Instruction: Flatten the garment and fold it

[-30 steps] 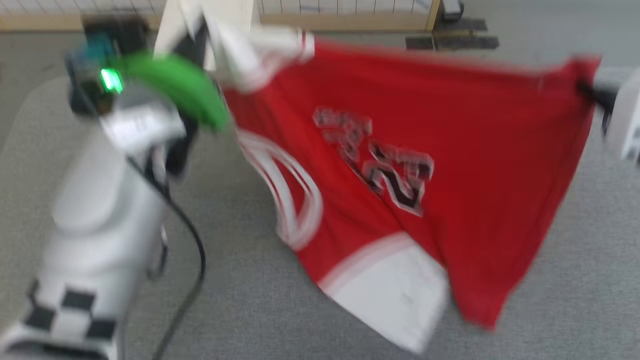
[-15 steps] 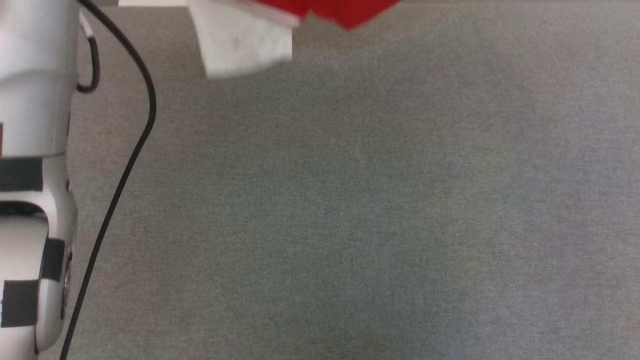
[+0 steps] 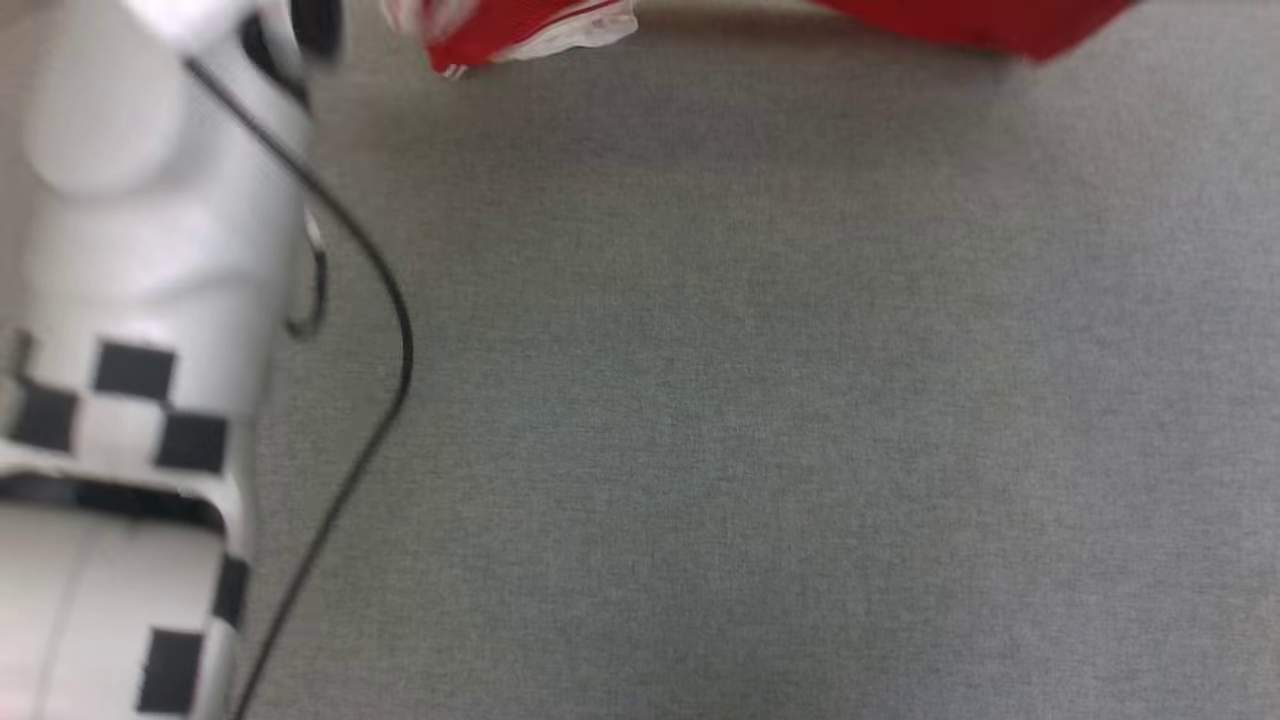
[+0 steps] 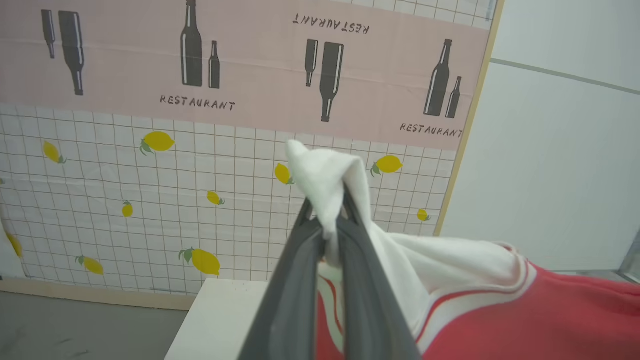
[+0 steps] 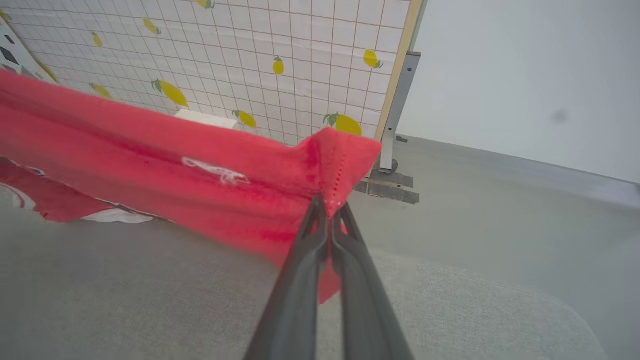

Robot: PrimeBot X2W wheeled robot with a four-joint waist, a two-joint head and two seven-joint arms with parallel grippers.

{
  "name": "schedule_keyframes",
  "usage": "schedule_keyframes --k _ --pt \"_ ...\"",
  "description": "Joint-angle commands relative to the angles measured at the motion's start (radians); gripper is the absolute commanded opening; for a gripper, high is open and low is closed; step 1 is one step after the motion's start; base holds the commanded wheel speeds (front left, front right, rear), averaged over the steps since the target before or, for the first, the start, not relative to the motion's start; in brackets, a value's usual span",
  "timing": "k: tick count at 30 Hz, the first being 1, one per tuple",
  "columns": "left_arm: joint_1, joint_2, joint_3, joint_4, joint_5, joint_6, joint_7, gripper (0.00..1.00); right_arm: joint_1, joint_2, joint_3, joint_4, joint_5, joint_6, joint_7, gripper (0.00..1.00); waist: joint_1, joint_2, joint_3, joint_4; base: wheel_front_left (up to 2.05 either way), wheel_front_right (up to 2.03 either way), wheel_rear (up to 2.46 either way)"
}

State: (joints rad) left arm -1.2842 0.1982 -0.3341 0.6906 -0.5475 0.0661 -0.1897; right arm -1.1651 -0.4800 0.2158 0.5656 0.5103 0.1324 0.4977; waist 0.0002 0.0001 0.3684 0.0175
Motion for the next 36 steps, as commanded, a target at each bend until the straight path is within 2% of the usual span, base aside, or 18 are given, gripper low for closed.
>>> schedule_keyframes --k 1,4,6,12,18,24,28,36 --pt "0.058 -0.004 0.009 0.002 -0.021 -0.011 -0.019 0.0 0.061 -0.008 0.004 -0.001 0.024 -0.002 -0.032 0.0 -0.0002 -0.0001 -0.045 0.015 0.0 0.0 0.0" --pt "0.211 -0.013 0.027 -0.006 -0.064 -0.039 -0.045 0.0 0.217 0.017 -0.001 -0.003 0.107 -0.002 -0.094 0.0 -0.0002 -0.0001 -0.106 0.019 0.0 0.0 0.0" --pt "0.317 -0.018 0.036 -0.022 -0.084 -0.051 -0.055 0.0 0.323 0.014 0.035 -0.018 0.112 -0.002 -0.115 0.0 -0.0002 -0.0001 -0.145 0.024 0.0 0.0 0.0" --pt "0.654 -0.05 0.057 -0.081 -0.166 -0.082 -0.062 0.0 0.641 0.069 0.014 -0.04 0.218 -0.002 -0.175 0.0 -0.0002 -0.0001 -0.265 0.038 0.0 0.0 0.0" --pt "0.963 -0.061 0.063 -0.16 -0.243 -0.085 -0.03 0.0 0.904 0.115 -0.05 -0.052 0.245 -0.002 -0.22 0.0 -0.0002 -0.0001 -0.342 0.043 0.0 0.0 0.0" --pt "1.233 -0.045 0.092 -0.272 -0.31 -0.041 0.01 0.0 1.105 0.126 -0.128 -0.089 0.195 -0.002 -0.224 0.0 -0.0002 -0.0001 -0.379 0.034 0.0 0.0 0.0" --pt "1.389 -0.023 0.095 -0.351 -0.328 0.01 0.056 0.0 1.216 0.14 -0.19 -0.132 0.163 -0.002 -0.203 0.0 -0.0002 -0.0001 -0.403 0.031 0.0 0.0 0.0" --pt "1.574 0.016 0.101 -0.509 -0.349 0.089 0.126 0.0 1.398 0.18 -0.285 -0.291 0.108 -0.002 -0.081 0.0 -0.0002 -0.0001 -0.423 0.032 0.0 0.0 0.0"
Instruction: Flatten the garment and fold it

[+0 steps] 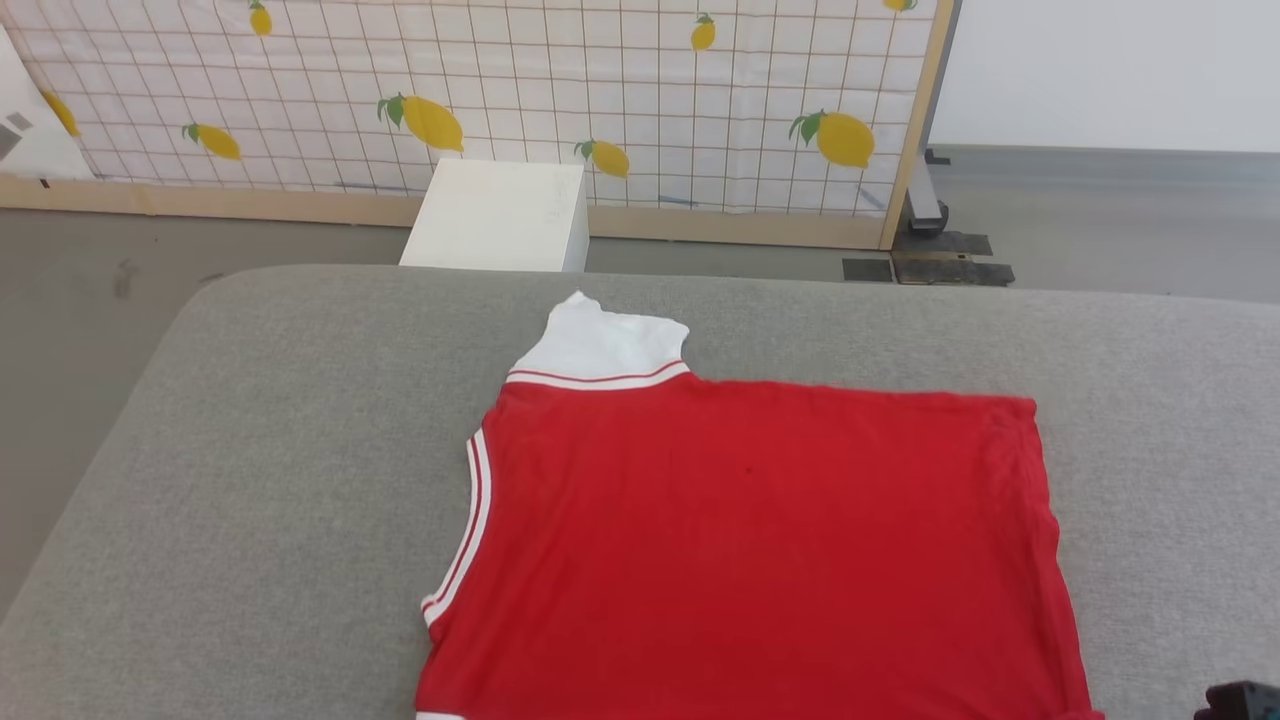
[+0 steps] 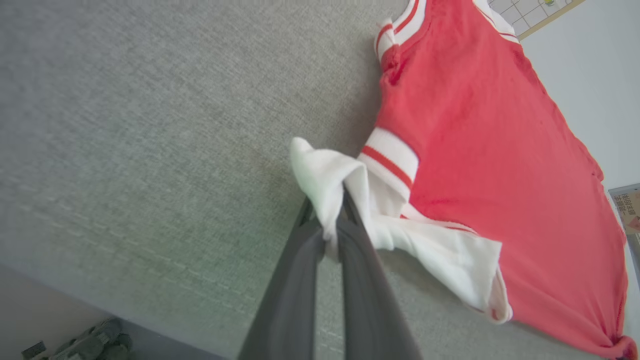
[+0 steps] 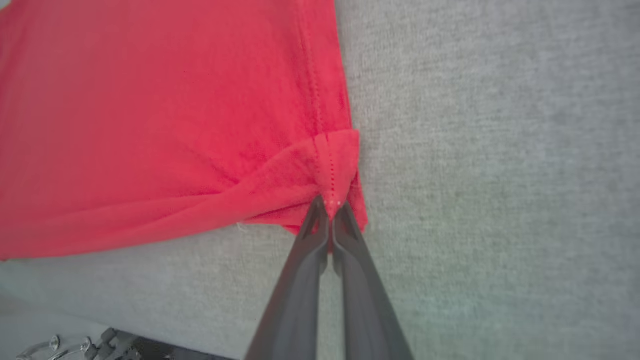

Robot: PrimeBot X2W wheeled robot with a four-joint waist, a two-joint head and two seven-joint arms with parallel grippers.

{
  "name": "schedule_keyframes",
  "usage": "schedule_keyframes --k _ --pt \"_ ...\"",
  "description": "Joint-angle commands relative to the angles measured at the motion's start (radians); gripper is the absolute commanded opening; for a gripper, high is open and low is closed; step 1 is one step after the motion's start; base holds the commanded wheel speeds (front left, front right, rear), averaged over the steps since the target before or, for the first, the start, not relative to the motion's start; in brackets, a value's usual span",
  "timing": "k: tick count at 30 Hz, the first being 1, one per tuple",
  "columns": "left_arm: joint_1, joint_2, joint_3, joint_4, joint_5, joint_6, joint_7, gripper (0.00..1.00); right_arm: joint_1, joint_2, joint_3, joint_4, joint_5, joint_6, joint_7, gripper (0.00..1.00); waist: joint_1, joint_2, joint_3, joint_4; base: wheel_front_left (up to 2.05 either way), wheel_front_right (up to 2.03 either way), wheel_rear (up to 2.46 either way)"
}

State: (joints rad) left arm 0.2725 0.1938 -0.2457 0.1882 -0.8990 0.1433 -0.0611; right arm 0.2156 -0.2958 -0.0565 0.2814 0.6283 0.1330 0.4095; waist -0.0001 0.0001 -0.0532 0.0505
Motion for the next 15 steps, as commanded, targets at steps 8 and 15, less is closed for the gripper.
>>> schedule_keyframes --k 8,15 --pt "-0.031 0.039 0.02 -0.181 0.024 0.031 -0.002 0.0 -0.007 0.027 -0.069 -0.193 -0.068 -0.002 0.078 0.0 0.0001 -0.0001 0.013 -0.014 0.0 0.0 0.0" --pt "-0.211 0.049 -0.014 -0.184 0.059 0.025 0.048 0.0 -0.137 0.014 -0.059 -0.228 -0.114 -0.002 0.169 0.0 0.0001 -0.0001 0.078 -0.015 0.0 0.0 0.0"
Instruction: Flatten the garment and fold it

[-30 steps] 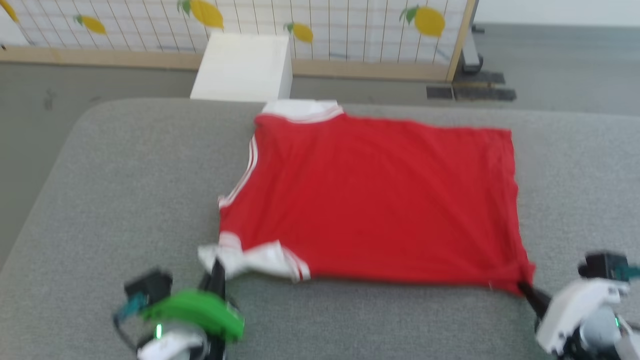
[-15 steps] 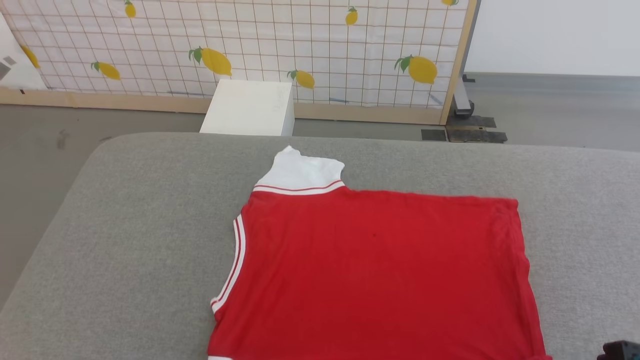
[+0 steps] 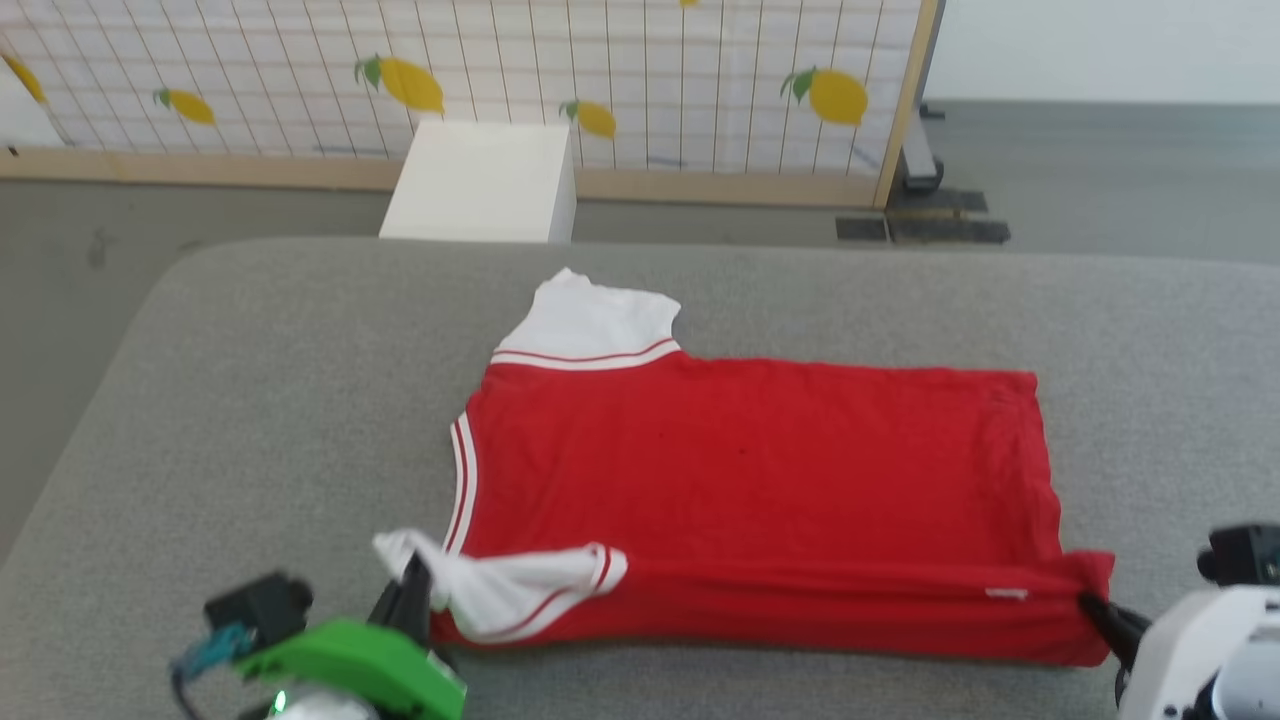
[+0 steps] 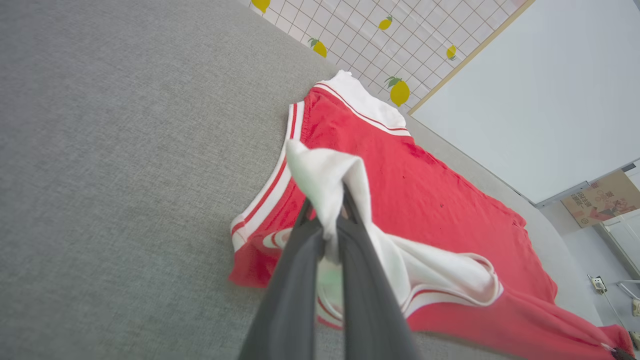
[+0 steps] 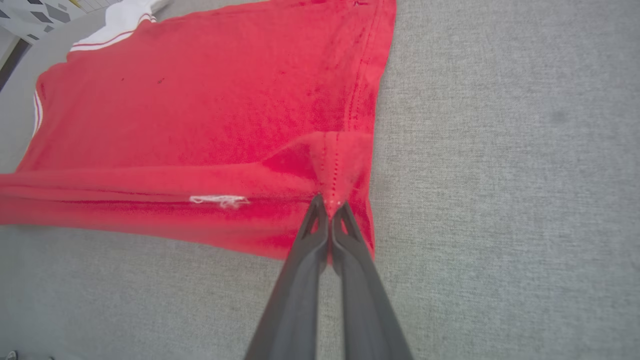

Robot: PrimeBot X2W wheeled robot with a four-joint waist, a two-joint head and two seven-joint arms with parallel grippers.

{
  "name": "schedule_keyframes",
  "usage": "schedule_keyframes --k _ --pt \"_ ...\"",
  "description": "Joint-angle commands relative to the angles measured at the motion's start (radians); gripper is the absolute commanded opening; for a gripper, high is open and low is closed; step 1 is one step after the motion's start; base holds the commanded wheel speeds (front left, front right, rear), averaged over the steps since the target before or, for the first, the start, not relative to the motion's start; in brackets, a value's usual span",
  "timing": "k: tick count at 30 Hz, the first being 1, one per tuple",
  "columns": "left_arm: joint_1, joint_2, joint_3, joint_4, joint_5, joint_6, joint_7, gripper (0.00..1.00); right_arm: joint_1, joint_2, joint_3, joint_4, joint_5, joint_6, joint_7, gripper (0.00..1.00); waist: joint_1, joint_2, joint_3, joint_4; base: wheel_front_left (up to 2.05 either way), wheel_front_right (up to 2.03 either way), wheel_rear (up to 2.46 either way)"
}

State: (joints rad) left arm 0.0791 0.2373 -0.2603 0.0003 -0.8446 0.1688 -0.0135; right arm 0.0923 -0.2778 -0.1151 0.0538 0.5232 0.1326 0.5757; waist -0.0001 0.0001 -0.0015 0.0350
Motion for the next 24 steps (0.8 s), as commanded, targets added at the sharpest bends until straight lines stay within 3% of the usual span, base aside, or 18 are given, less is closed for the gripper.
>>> schedule_keyframes --k 1,16,24 --pt "-0.05 0.004 -0.008 0.018 0.009 -0.005 0.007 0.0 -0.033 -0.007 0.004 0.001 -0.019 -0.002 0.018 0.0 0.0001 -0.0001 0.043 0.002 0.0 0.0 0.0" --pt "-0.412 -0.063 -0.041 0.35 0.047 -0.082 -0.047 0.0 -0.273 -0.065 0.079 0.135 -0.062 -0.002 0.154 0.0 0.0001 -0.0001 0.236 0.012 0.0 0.0 0.0" --pt "-0.505 -0.092 -0.067 0.55 0.05 -0.121 -0.049 0.0 -0.304 -0.079 0.119 0.194 -0.052 -0.002 0.207 0.0 0.0001 -0.0001 0.252 0.017 0.0 0.0 0.0"
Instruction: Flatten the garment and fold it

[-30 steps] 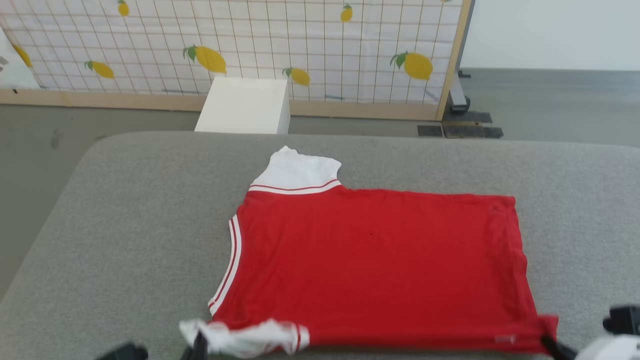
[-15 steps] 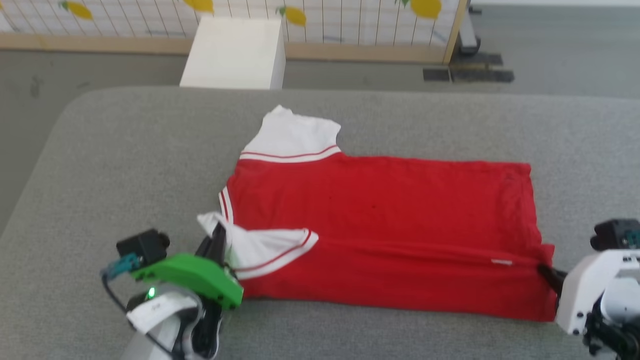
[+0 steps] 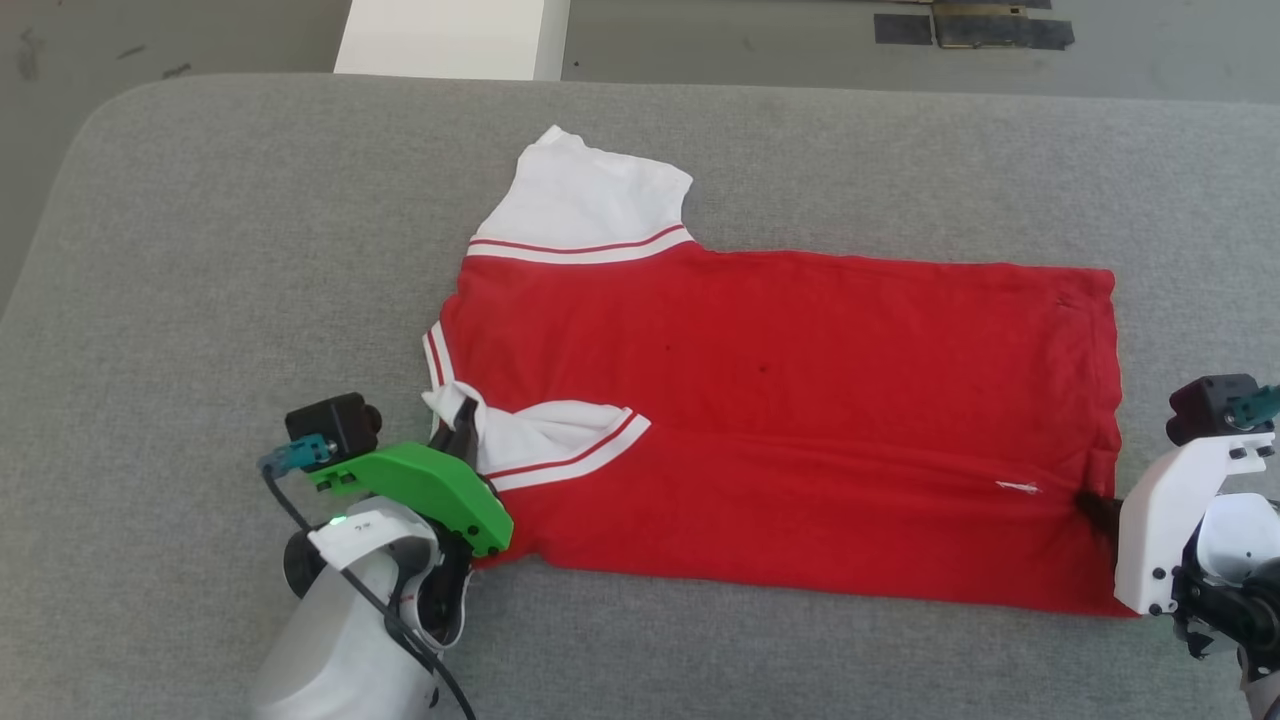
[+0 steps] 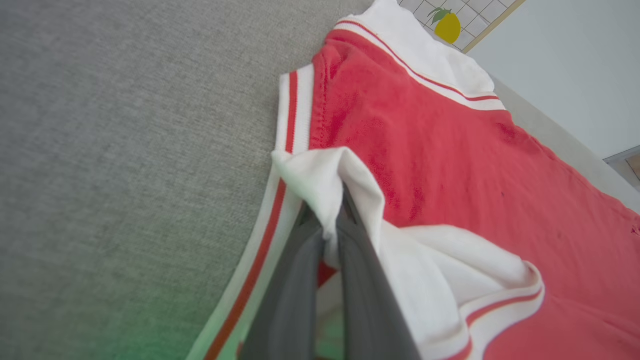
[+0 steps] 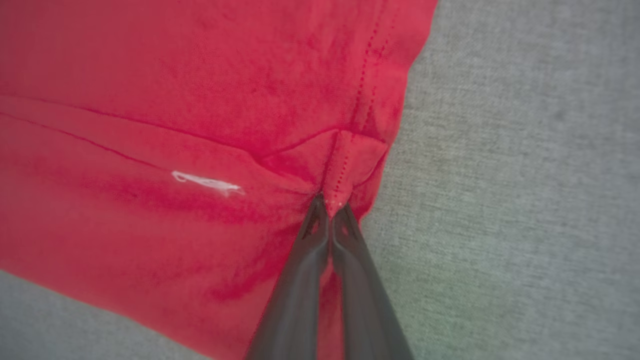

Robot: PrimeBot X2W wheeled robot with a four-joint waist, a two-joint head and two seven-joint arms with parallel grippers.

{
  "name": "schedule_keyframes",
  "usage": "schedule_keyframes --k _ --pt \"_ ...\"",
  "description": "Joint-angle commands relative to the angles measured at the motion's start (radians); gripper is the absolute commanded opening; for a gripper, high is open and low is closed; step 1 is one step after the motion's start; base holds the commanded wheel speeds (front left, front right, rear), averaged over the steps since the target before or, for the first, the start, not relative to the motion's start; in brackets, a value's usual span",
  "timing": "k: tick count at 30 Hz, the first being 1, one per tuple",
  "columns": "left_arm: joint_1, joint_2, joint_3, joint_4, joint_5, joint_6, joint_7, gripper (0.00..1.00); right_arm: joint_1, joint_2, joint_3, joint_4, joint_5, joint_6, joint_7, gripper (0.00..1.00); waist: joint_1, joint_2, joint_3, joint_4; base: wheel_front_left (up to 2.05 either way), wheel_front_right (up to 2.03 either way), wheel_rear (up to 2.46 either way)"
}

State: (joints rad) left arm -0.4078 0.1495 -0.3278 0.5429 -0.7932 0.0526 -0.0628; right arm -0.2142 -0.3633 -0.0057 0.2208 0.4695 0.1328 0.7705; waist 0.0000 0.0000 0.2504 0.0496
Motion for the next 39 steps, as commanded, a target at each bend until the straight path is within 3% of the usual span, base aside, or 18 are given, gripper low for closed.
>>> schedule_keyframes --k 1,2,4,5,11,17,21,27,31,35,39 --pt "-0.026 -0.008 -0.002 0.029 -0.003 -0.007 0.003 0.0 0.003 0.007 0.01 0.03 0.003 -0.002 0.016 0.0 0.0 0.0 -0.001 0.003 0.0 0.0 0.0" --pt "-0.034 -0.012 -0.002 0.055 -0.007 -0.009 0.008 0.0 0.004 0.008 0.01 0.032 0.003 -0.002 0.02 0.2 0.0 0.0 -0.006 0.003 0.0 0.0 0.0" --pt "-0.048 -0.017 -0.002 0.094 -0.012 -0.014 0.008 0.6 0.005 0.01 0.009 0.03 0.005 -0.002 0.012 1.0 0.0 0.0 -0.016 0.003 0.0 0.0 0.0" --pt "-0.054 -0.017 0.0 0.107 -0.013 -0.016 0.004 1.0 0.007 0.01 0.008 0.029 0.006 -0.002 0.009 1.0 0.0 0.0 -0.022 0.003 0.0 0.0 0.0" --pt "-0.073 0.012 0.009 0.137 0.001 -0.02 -0.039 1.0 0.033 0.036 -0.044 0.003 0.03 -0.002 -0.052 1.0 0.0 0.0 -0.081 0.006 0.0 0.0 0.0" --pt "-0.013 0.088 -0.007 0.065 0.057 0.05 -0.031 1.0 0.1 0.071 -0.112 -0.062 0.024 -0.002 -0.09 1.0 0.0 0.0 -0.143 0.011 0.0 0.0 0.0" --pt "0.076 0.118 -0.042 -0.043 0.059 0.12 0.119 1.0 0.146 0.092 -0.153 -0.114 0.012 -0.002 -0.09 1.0 0.0 0.0 -0.159 0.016 0.0 0.0 0.0" --pt "0.203 0.195 -0.113 -0.279 0.047 0.246 0.452 1.0 0.186 0.12 -0.197 -0.179 -0.019 -0.002 -0.063 1.0 0.0 0.0 -0.16 0.016 0.0 0.0 0.0" --pt "0.251 0.239 -0.13 -0.393 0.057 0.332 0.569 1.0 0.185 0.138 -0.198 -0.204 -0.028 -0.002 -0.055 1.0 0.0 0.0 -0.144 0.004 0.0 0.0 0.0" --pt "0.266 0.249 -0.136 -0.449 0.056 0.367 0.612 1.0 0.177 0.146 -0.193 -0.219 -0.027 -0.002 -0.052 1.0 0.0 0.0 -0.124 -0.008 0.0 0.0 0.0" --pt "0.27 0.24 -0.142 -0.449 0.047 0.367 0.623 1.0 0.172 0.145 -0.194 -0.224 -0.026 -0.002 -0.055 1.0 0.0 0.0 -0.108 -0.019 0.0 0.0 0.0"
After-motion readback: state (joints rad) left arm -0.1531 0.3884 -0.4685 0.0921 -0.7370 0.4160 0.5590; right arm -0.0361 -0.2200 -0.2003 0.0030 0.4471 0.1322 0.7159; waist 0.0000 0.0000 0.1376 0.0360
